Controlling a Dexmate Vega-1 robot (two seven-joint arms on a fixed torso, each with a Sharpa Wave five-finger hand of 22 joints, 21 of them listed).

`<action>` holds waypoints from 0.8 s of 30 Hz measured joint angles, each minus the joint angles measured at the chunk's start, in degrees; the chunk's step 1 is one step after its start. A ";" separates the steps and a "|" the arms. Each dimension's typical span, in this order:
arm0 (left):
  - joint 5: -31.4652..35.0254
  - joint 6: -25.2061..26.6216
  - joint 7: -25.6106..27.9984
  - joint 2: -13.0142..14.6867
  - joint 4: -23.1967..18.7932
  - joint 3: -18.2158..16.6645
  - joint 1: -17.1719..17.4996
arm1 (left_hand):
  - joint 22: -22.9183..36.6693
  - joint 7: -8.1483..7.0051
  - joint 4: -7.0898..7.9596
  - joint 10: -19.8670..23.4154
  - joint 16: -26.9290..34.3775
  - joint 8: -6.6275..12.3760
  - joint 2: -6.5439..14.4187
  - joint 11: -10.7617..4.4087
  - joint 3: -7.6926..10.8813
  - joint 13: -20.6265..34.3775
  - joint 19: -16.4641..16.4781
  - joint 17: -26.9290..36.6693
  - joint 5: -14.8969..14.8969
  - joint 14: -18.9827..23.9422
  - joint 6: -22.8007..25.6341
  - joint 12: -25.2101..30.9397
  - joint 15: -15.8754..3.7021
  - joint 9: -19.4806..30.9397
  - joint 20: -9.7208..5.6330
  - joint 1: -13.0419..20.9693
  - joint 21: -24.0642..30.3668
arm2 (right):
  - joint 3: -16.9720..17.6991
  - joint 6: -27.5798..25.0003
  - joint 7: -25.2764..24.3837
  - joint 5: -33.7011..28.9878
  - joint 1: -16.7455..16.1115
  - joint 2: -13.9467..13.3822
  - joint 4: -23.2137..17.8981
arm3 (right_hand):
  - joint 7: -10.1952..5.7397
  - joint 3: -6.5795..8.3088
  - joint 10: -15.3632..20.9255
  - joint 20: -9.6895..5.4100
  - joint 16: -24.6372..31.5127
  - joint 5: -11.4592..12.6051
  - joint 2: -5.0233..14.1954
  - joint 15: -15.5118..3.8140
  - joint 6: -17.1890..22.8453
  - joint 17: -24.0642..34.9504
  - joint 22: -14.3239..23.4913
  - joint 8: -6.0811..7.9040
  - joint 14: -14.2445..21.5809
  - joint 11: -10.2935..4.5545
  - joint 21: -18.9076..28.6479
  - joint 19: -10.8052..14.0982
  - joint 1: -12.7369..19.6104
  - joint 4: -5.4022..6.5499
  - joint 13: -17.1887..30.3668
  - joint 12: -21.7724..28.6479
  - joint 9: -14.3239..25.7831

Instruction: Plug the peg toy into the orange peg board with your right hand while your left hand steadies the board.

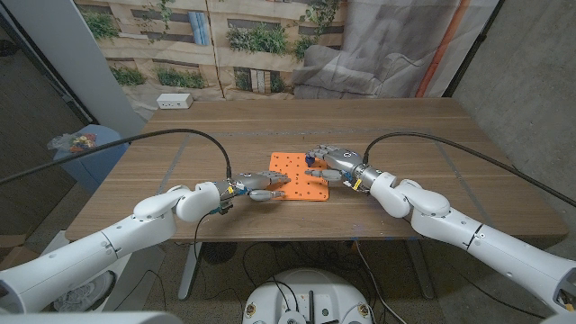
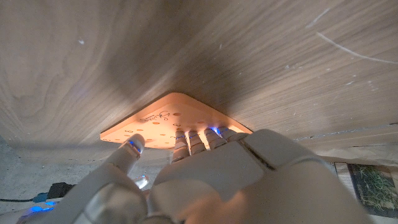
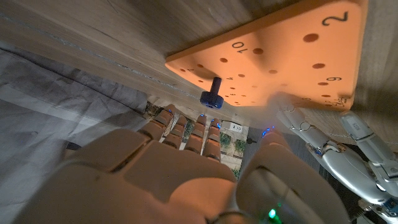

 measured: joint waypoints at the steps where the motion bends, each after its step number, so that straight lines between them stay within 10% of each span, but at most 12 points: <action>1: -0.02 -0.01 0.01 0.00 0.01 0.02 -0.01 | 0.00 0.00 0.00 0.00 0.00 0.00 0.00 0.00 0.00 0.00 0.00 0.00 0.00 0.00 0.00 0.00 0.00 0.00 0.00 0.00 0.00 | -0.04 -0.09 0.12 -0.03 0.00 0.03 0.02 | 0.00 0.00 0.00 0.02 0.00 0.00 0.21 0.00 0.00 0.00 0.00 0.00 0.00 0.00 0.00 -0.02 -0.21 0.00 0.00 0.00 0.00; 24: -0.24 -0.38 0.65 0.22 0.02 0.01 0.52 | -0.01 0.01 0.00 0.01 0.00 0.00 0.00 -0.01 0.00 0.00 0.12 0.00 0.00 0.00 -0.01 0.00 0.00 -0.06 -0.12 0.00 0.00 | -0.66 -0.84 1.88 0.82 0.19 0.50 0.69 | -0.31 -0.16 1.02 0.00 0.00 -0.21 1.27 0.00 0.30 0.02 0.01 0.00 0.00 0.21 0.00 -0.82 -2.79 1.43 -0.09 -0.23 0.14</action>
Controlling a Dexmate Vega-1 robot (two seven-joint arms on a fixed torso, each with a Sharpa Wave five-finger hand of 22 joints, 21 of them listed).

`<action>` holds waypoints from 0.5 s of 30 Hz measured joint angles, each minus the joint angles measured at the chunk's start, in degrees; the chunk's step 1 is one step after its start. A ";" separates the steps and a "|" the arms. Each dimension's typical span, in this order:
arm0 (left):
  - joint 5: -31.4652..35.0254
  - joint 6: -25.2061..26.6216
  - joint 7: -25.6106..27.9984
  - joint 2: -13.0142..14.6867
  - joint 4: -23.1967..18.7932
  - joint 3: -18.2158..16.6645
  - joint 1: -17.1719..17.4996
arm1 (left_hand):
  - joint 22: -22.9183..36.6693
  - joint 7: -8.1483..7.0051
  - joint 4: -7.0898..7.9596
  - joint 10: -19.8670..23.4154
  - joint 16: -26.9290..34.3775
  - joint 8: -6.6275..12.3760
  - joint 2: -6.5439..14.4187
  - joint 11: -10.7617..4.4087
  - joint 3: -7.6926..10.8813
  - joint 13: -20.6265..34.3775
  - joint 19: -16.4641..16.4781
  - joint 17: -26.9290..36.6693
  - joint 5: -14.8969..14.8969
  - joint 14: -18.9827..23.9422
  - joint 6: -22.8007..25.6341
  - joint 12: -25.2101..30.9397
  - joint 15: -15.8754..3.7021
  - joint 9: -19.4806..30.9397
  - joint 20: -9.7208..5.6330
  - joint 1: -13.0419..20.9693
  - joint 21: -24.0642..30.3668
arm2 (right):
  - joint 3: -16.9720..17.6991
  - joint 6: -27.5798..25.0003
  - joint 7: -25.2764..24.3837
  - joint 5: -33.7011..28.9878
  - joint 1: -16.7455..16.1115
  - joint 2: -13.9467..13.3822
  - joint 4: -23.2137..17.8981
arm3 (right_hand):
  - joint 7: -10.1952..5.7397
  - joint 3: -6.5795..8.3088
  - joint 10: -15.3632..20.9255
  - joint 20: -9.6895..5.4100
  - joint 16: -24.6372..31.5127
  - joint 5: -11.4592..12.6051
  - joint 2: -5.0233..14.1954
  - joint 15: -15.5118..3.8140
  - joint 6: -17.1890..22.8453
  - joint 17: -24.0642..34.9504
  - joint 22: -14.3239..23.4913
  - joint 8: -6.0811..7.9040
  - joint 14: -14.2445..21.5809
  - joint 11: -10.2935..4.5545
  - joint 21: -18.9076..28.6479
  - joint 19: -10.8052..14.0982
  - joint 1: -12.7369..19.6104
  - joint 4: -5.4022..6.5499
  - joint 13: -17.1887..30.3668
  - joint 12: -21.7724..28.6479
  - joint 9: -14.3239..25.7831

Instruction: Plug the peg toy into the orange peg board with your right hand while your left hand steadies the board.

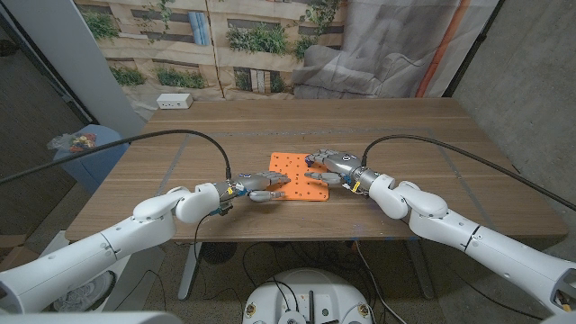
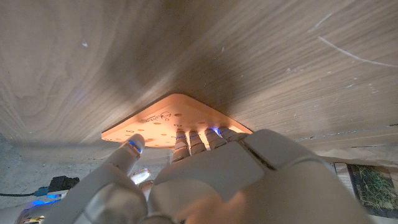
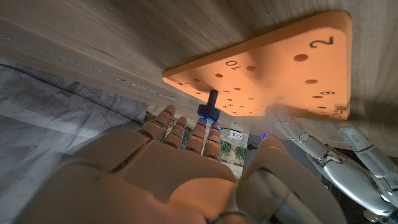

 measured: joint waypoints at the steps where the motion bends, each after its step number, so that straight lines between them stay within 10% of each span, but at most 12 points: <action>1: 0.00 0.01 0.02 0.03 -0.06 -0.04 0.09 | 0.00 0.00 0.00 0.00 0.00 0.00 0.00 0.00 0.00 0.00 0.02 0.00 0.00 0.00 0.00 0.00 0.00 0.00 -0.02 0.00 0.00 | -0.02 0.00 0.04 0.11 0.02 0.00 0.06 | 0.00 -0.15 0.00 0.00 0.00 0.00 -0.01 0.00 0.03 0.00 0.00 0.00 0.00 0.00 0.00 0.00 -0.01 0.19 -0.05 -0.01 0.00; 15: -0.01 0.20 0.22 0.15 -0.43 -0.22 0.45 | 0.00 0.00 0.00 0.00 0.00 0.00 0.00 0.00 0.00 -0.01 0.01 0.00 0.00 0.00 0.00 0.00 0.00 0.01 -0.01 0.00 -0.02 | -0.09 0.60 0.38 1.24 -0.08 -0.16 0.12 | 0.43 -0.13 2.08 0.21 0.43 0.00 0.00 0.00 2.09 0.01 0.00 -0.07 0.00 0.19 0.00 -0.21 -2.27 1.45 -0.05 0.06 0.01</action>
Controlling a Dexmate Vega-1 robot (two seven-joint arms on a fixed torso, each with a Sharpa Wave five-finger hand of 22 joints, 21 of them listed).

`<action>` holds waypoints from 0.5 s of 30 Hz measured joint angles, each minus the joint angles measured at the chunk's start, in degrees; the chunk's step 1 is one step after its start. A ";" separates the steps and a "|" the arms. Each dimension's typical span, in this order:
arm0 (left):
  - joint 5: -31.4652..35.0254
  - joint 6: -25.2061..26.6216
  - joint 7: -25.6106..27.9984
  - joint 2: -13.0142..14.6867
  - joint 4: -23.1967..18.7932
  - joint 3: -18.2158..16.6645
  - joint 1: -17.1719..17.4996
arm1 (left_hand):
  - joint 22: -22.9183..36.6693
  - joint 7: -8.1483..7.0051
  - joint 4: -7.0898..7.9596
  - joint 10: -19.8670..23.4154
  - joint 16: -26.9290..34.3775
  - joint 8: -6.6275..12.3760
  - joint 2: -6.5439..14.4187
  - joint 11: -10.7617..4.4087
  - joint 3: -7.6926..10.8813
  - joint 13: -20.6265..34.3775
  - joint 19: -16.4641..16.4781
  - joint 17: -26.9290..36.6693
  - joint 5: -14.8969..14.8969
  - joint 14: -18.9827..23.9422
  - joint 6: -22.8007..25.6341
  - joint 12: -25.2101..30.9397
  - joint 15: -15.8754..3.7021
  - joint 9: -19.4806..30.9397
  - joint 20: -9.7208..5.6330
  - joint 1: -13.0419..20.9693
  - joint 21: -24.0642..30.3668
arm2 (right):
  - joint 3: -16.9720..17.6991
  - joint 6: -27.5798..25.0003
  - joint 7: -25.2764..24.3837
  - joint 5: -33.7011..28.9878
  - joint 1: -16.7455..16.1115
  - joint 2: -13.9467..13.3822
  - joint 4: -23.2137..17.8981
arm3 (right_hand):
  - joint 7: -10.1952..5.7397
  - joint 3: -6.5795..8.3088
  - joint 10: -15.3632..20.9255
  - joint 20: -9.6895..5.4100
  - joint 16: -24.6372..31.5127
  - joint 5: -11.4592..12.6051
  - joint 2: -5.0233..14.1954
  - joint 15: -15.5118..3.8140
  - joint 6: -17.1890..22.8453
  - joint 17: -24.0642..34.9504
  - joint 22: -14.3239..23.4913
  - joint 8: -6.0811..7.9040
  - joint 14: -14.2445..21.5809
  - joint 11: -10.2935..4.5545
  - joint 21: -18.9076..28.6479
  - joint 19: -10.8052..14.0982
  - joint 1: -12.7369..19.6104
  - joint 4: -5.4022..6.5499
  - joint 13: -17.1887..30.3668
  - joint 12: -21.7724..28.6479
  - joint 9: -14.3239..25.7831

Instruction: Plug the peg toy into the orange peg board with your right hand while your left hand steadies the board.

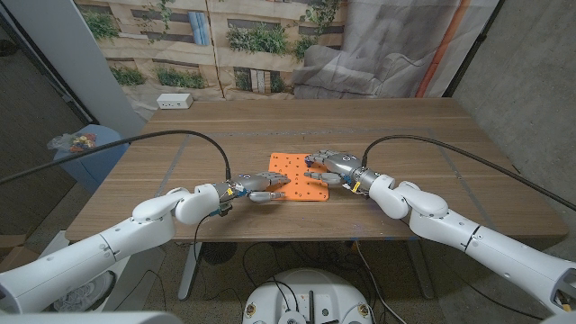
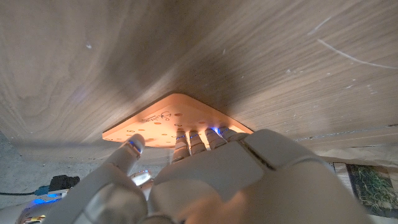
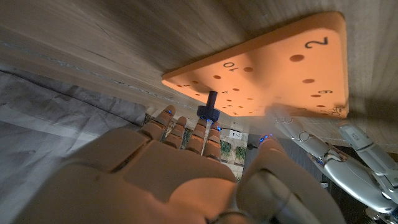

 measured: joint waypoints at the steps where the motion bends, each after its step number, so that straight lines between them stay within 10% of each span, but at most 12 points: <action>1: 0.00 0.01 0.01 0.00 -0.01 0.00 0.01 | 0.00 0.00 0.00 0.00 0.00 0.00 0.00 0.00 0.00 0.00 0.00 0.00 0.00 0.00 0.00 0.00 0.00 0.00 0.00 0.00 -0.02 | -0.01 0.06 0.08 0.09 -0.01 -0.02 0.00 | 0.09 0.05 0.09 0.00 0.00 0.00 0.05 0.00 0.09 0.00 0.00 0.00 0.00 -0.09 0.00 0.00 -0.06 0.05 0.00 0.01 0.00; 15: -0.07 0.44 0.39 0.24 -0.47 -0.30 0.53 | 0.00 0.00 0.00 0.00 0.00 -0.12 0.00 0.00 0.00 0.00 -0.02 0.00 0.00 0.00 0.00 0.00 0.00 0.02 0.02 0.00 -0.21 | -0.16 1.26 1.53 1.58 0.20 -0.07 0.28 | 1.01 -0.02 0.31 -0.01 0.00 0.00 -0.91 0.00 1.61 0.01 0.00 0.13 0.00 -0.08 0.00 -0.82 -3.16 1.71 0.00 -0.01 -0.03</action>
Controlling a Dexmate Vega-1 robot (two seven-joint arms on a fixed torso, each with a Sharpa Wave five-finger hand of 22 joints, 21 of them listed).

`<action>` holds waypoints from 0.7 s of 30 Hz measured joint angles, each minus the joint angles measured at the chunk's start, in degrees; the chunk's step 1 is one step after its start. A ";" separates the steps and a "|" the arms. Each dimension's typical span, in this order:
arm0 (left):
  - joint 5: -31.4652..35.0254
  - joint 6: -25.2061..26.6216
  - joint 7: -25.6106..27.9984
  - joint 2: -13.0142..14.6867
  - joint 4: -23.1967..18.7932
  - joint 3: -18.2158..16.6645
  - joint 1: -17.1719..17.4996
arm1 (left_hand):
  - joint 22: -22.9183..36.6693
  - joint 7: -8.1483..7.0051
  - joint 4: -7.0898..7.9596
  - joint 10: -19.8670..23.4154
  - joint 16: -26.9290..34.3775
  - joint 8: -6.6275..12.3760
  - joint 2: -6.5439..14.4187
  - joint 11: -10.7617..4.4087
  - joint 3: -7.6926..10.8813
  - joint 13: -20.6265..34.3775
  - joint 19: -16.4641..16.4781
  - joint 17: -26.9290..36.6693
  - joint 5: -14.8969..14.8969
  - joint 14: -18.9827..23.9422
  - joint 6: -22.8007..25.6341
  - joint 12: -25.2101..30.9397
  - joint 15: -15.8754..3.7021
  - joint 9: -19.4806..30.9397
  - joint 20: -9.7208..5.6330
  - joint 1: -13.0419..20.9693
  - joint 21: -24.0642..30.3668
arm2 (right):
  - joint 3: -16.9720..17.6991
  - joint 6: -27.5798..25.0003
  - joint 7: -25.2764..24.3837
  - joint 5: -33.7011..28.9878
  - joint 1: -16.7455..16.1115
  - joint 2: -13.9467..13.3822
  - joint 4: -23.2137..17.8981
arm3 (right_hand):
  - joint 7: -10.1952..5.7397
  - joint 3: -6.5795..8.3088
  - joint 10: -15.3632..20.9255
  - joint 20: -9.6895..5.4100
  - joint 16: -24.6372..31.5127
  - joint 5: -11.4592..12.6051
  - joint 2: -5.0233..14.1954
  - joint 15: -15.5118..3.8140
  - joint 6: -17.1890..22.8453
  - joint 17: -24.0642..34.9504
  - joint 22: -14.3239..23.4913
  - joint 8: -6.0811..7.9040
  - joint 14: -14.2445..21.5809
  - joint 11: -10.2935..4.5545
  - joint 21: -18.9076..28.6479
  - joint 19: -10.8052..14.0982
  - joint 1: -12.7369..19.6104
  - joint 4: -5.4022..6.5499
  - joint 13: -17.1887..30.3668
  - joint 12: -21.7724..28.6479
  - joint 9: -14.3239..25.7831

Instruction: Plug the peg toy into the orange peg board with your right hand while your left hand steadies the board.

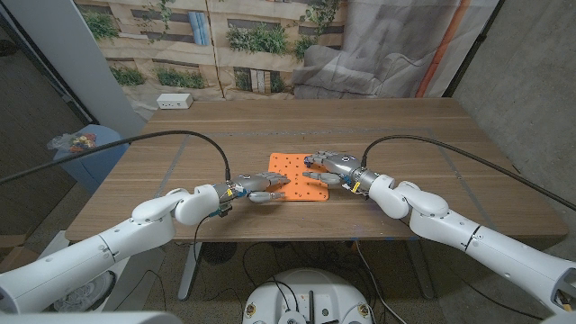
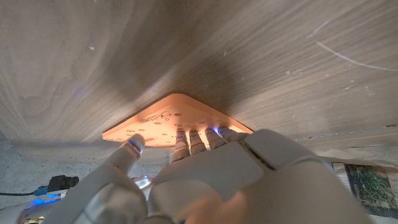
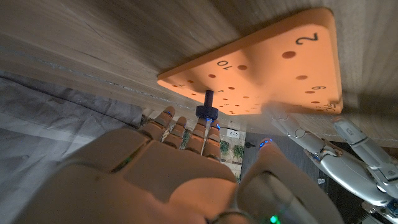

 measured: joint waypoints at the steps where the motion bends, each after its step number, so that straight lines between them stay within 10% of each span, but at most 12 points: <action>1: -0.01 0.01 0.04 0.02 -0.03 -0.03 0.06 | 0.00 0.00 0.00 0.00 0.00 -0.04 0.00 0.00 0.00 0.00 0.00 0.00 0.00 0.00 0.00 0.00 0.00 0.00 0.00 0.00 0.00 | 0.00 0.05 0.12 0.14 0.02 0.01 0.03 | 0.00 -0.11 0.00 0.00 0.00 0.00 -0.21 0.00 0.00 0.00 0.00 0.10 0.00 0.00 0.00 0.00 -0.21 0.11 0.00 0.00 0.00; 21: -0.09 0.03 0.49 0.18 -0.09 -0.18 0.22 | 0.00 0.00 0.00 0.09 0.01 0.13 0.00 -0.09 0.00 0.00 -0.01 0.00 0.00 0.00 0.01 0.00 0.00 0.02 0.01 0.00 0.12 | 0.28 0.42 0.00 1.46 -0.16 0.24 0.10 | 0.33 -0.32 0.48 0.00 0.00 0.26 -0.65 0.00 0.31 -0.27 0.00 -0.13 0.00 0.10 0.00 0.01 -2.49 1.58 0.05 -0.23 0.07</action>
